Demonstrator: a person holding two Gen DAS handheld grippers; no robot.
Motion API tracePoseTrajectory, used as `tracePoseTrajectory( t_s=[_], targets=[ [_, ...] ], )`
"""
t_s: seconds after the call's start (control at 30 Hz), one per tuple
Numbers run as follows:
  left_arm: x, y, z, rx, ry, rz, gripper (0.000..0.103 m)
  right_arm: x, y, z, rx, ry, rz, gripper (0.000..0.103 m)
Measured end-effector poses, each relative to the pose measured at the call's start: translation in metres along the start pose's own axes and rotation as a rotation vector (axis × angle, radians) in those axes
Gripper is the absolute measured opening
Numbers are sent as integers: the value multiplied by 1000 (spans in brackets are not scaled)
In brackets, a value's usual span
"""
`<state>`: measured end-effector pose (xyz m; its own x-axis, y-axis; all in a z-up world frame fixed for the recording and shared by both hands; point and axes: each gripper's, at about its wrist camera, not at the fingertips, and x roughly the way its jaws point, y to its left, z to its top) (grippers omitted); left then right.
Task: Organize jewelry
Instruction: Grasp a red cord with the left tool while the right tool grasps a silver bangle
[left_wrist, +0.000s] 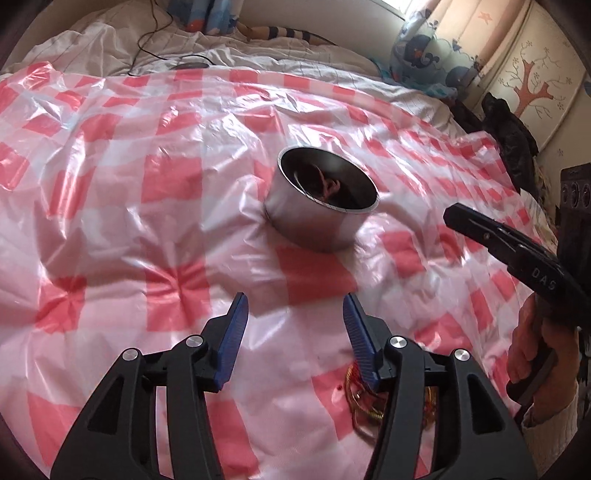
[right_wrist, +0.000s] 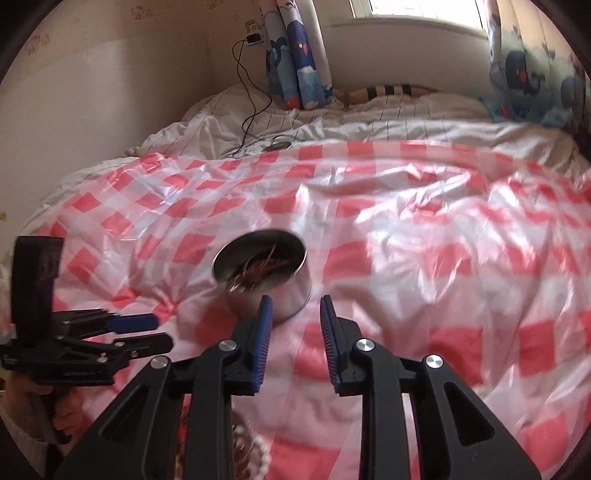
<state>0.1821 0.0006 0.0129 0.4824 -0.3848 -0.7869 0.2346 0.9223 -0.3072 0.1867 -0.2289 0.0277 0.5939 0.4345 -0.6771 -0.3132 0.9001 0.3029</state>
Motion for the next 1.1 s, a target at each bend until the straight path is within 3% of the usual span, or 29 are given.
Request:
tracePoseTrajectory(
  t_s=[0.17,0.27,0.43,0.53,0.63,0.77,0.83,1.1],
  targets=[
    [5,-16,-9,77,55,-109,51,6,-7,-47,67,153,105,22],
    [13,-24,-15,102,114,-143,50,10,-4,-46,52,152,93,22],
    [10,-48,-26,243,158,-160,50,15,2,-52,16,195,113,22],
    [9,-54,-31,281,185,-184,40,20,10,-55,-21,214,105,22],
    [12,-55,-33,305,185,-150,24,23,13,-56,-36,222,86,22],
    [11,-50,-29,284,167,-133,11,25,11,-56,-33,226,75,22],
    [10,-48,-27,271,154,-140,10,25,11,-56,-35,226,76,22],
    [-10,-31,-12,172,62,-255,7,21,6,-53,-6,218,93,22]
  ],
)
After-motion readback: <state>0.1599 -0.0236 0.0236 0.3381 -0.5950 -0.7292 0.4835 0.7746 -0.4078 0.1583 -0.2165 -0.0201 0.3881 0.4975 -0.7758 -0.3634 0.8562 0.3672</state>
